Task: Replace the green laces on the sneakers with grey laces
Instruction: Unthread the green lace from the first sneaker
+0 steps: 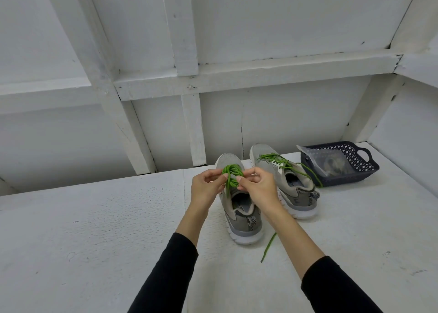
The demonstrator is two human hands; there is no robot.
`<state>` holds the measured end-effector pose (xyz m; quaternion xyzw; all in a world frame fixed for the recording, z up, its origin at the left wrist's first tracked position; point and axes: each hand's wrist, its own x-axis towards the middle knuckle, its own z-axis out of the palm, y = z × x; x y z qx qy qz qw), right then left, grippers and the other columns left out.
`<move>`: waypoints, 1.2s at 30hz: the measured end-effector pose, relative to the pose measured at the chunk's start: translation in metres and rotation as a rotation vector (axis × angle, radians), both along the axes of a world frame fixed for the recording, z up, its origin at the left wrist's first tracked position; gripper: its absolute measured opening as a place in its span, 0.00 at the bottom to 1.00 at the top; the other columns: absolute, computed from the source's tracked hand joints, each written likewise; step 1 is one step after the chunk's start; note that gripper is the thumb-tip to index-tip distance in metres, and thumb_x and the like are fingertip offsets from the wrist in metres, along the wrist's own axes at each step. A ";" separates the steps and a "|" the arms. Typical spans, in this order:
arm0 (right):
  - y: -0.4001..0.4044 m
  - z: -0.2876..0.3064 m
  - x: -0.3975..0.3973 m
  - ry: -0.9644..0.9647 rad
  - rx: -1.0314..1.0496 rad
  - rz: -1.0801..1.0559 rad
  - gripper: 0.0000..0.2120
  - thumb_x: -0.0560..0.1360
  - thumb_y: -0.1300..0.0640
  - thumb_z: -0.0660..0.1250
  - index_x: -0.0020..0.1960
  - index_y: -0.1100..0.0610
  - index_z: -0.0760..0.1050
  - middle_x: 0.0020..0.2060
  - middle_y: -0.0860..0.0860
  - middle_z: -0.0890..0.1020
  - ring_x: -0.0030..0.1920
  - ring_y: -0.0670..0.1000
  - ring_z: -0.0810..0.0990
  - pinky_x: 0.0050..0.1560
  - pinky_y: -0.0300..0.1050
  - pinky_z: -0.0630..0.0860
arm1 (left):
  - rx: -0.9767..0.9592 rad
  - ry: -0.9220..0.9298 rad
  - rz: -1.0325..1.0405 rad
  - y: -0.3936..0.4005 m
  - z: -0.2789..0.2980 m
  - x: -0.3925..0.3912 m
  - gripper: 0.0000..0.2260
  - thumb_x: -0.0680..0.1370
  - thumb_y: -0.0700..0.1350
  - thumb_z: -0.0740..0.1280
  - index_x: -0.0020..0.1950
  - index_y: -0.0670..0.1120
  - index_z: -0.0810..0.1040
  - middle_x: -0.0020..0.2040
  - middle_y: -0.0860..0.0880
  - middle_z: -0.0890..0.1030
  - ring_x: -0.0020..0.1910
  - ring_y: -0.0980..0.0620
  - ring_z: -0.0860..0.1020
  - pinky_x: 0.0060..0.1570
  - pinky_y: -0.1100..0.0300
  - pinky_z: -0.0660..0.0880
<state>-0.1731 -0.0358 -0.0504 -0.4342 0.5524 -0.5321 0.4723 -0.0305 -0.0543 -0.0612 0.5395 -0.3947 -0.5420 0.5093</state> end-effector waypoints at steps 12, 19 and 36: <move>0.007 0.016 -0.026 0.094 -0.035 -0.056 0.03 0.74 0.64 0.71 0.45 0.60 0.77 0.34 0.53 0.82 0.31 0.47 0.79 0.34 0.36 0.78 | -0.206 -0.174 -0.188 0.011 0.029 -0.018 0.08 0.80 0.42 0.66 0.56 0.47 0.83 0.47 0.51 0.85 0.45 0.58 0.82 0.46 0.63 0.79; 0.027 0.031 -0.119 0.132 -0.054 -0.237 0.05 0.73 0.65 0.72 0.44 0.57 0.78 0.35 0.54 0.83 0.32 0.47 0.82 0.37 0.38 0.80 | -0.185 -0.211 -0.279 0.005 0.039 -0.121 0.04 0.75 0.40 0.73 0.47 0.49 0.83 0.42 0.50 0.85 0.42 0.56 0.82 0.44 0.59 0.80; 0.092 -0.055 -0.332 0.396 0.367 -0.527 0.05 0.73 0.62 0.72 0.48 0.61 0.82 0.42 0.56 0.83 0.42 0.51 0.79 0.42 0.37 0.71 | 0.040 -0.508 -0.487 0.045 -0.062 -0.356 0.02 0.73 0.40 0.75 0.42 0.46 0.83 0.41 0.48 0.83 0.43 0.48 0.82 0.49 0.57 0.80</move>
